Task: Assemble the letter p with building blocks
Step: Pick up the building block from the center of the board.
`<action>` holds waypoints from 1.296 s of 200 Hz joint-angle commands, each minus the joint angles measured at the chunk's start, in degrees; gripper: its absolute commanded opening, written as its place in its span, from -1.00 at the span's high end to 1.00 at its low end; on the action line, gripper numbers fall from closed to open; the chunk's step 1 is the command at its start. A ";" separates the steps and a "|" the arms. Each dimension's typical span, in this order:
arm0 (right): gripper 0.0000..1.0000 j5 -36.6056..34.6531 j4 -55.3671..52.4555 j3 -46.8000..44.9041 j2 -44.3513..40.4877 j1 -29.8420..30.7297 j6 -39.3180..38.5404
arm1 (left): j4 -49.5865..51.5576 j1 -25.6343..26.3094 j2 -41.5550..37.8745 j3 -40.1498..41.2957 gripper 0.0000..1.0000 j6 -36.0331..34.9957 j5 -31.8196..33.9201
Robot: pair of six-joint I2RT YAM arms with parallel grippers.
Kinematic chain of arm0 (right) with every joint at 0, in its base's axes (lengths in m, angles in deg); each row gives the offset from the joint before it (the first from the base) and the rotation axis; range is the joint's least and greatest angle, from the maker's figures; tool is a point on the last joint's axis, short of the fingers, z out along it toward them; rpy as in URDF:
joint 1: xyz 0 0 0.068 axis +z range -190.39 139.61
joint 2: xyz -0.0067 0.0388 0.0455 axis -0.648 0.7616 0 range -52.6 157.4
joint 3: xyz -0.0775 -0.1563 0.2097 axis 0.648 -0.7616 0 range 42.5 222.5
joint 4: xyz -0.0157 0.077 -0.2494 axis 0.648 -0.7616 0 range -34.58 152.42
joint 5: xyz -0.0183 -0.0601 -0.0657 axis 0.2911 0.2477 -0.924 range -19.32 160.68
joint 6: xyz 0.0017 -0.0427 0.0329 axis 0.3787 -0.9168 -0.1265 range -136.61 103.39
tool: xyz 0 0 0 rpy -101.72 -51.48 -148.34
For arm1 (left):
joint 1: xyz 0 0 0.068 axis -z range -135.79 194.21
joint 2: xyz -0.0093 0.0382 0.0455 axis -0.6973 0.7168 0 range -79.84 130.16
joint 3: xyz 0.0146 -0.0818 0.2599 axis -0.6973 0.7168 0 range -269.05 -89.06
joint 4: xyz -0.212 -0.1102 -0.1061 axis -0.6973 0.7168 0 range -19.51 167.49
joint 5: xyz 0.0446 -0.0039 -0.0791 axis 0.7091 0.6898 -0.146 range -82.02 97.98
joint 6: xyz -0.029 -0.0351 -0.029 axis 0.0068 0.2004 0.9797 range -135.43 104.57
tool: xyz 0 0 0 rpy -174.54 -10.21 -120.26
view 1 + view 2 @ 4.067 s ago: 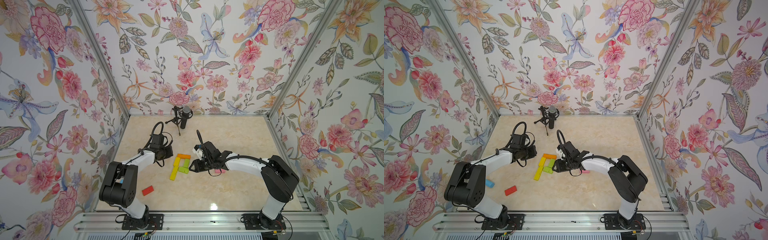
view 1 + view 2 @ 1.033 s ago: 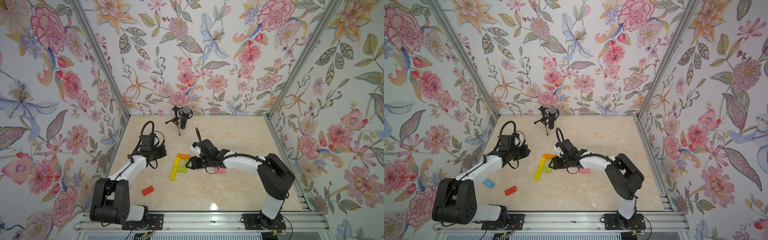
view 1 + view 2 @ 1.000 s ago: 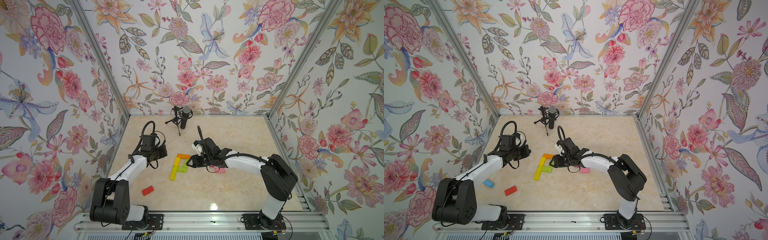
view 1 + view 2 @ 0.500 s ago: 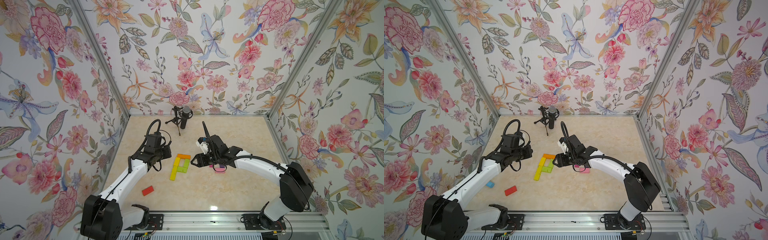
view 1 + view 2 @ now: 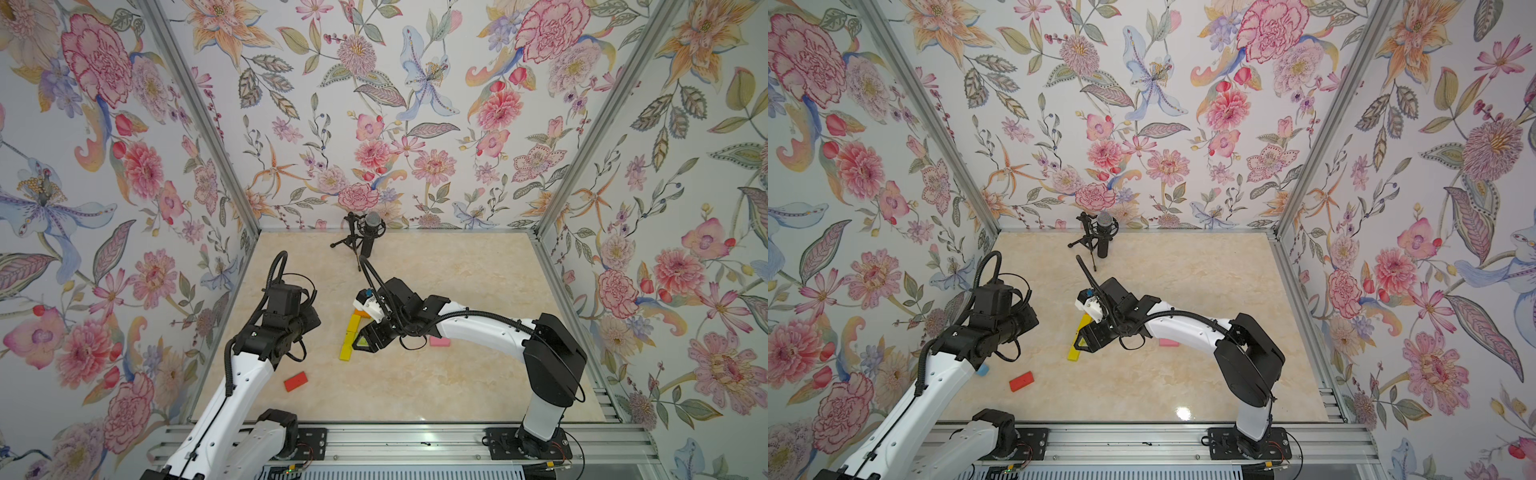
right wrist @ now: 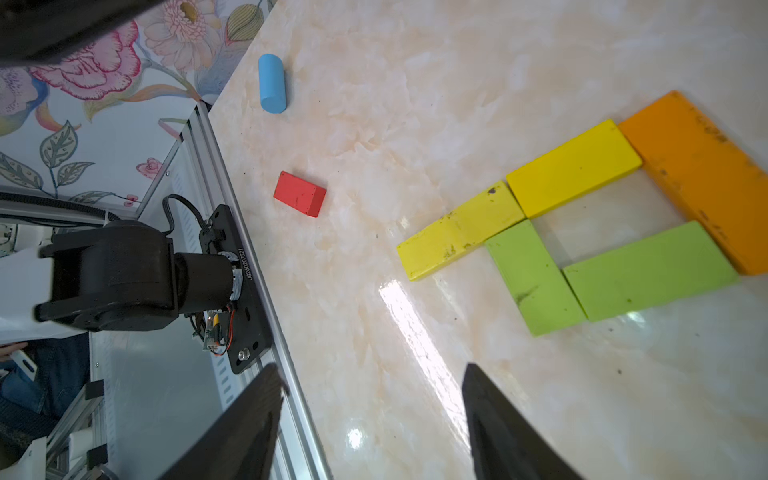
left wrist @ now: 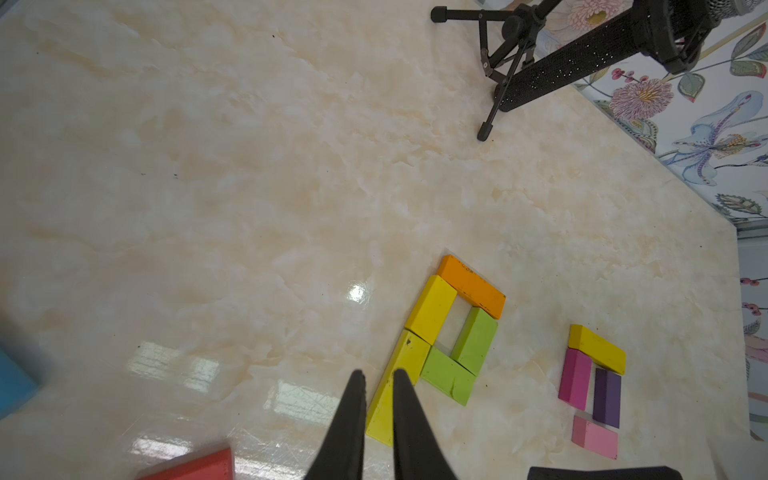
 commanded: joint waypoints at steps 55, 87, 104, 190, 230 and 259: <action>-0.58 -1.40 1.16 -2.29 -2.62 -1.14 -6.75 | 28.60 3.55 4.27 0.13 0.62 -4.99 5.63; -0.61 -1.23 2.27 -5.78 -5.29 -2.14 -7.03 | 27.97 4.09 -3.86 7.52 0.52 -1.82 -0.98; -0.70 -0.34 3.99 -7.78 -6.65 -3.22 -6.02 | 27.57 4.08 -5.31 7.32 0.48 0.85 0.31; -0.95 0.69 5.53 -17.51 -16.05 -10.53 -4.97 | 34.02 5.05 6.59 -2.33 -0.59 -0.57 3.27; -0.96 3.09 5.81 -20.66 -19.34 -15.05 -5.20 | 34.87 4.25 10.64 -2.88 -0.56 0.82 -0.65; -0.97 5.09 6.05 -22.20 -21.82 -17.25 -5.36 | 30.34 0.28 9.85 8.02 -0.61 1.47 -7.09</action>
